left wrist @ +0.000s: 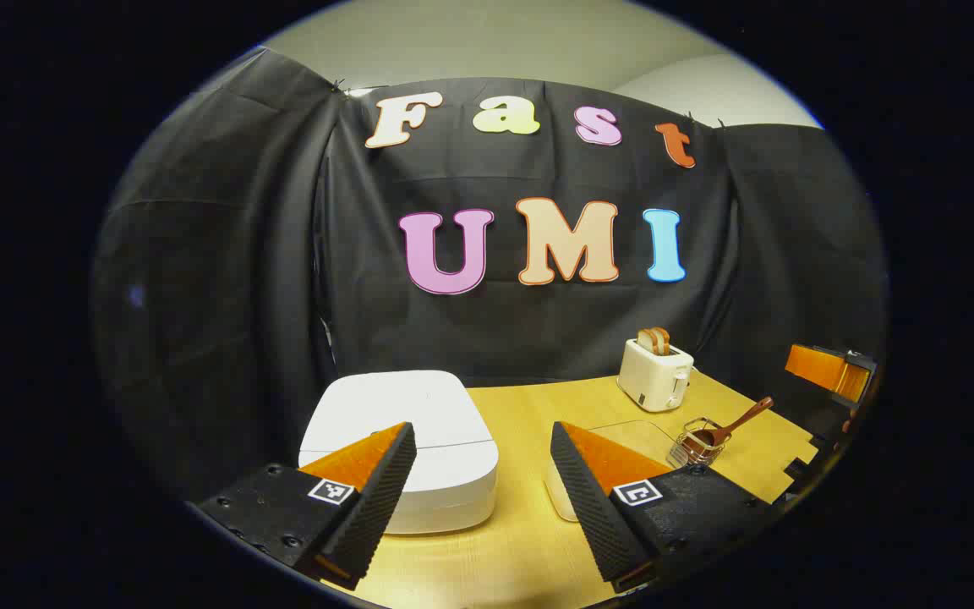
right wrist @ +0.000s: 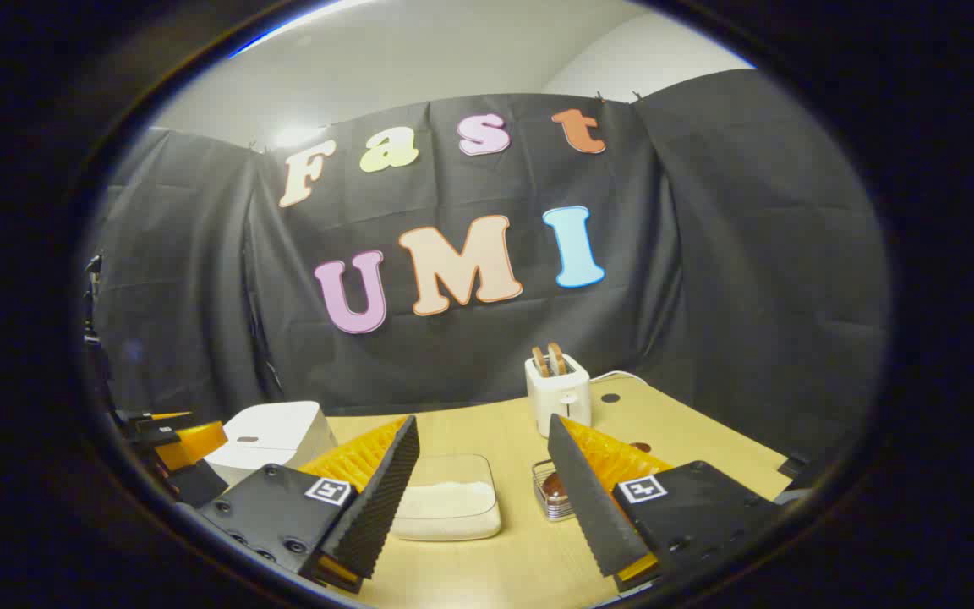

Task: Close the left gripper, press the button to open the rice cooker; take a wooden spoon from the chopstick holder with the right hand, scoop a spoonful of rice and pour it into the rice cooker, then put the wooden spoon back into the chopstick holder.

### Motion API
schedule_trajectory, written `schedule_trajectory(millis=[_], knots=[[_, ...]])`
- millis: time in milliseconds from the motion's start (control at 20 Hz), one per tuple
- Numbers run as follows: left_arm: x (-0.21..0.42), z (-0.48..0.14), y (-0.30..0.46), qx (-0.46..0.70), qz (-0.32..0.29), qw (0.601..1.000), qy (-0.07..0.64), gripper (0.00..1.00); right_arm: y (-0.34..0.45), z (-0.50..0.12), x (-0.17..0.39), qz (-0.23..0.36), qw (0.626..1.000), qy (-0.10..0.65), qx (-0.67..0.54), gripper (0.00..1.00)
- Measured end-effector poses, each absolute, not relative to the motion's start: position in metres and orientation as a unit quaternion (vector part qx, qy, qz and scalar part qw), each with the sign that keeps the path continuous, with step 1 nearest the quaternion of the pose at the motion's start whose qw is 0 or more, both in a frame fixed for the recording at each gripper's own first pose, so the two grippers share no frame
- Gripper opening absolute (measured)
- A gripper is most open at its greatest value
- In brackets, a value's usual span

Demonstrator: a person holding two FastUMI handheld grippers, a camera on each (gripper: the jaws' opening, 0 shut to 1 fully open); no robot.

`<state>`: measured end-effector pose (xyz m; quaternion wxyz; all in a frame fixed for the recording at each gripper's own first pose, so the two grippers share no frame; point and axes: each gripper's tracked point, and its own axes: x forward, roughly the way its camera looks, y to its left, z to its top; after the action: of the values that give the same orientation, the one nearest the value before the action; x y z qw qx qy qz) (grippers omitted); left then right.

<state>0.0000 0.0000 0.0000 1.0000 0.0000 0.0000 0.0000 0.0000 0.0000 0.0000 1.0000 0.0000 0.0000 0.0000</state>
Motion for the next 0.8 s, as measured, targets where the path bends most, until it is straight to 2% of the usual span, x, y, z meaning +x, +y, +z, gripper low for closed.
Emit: schedule_trajectory(millis=[800], knots=[[-0.001, -0.014, 0.016, -0.015, 0.013, 1.000, 0.009, 0.95, 0.019, 0.006, -0.004, 0.010, 1.000, -0.003, -0.009, 0.99]])
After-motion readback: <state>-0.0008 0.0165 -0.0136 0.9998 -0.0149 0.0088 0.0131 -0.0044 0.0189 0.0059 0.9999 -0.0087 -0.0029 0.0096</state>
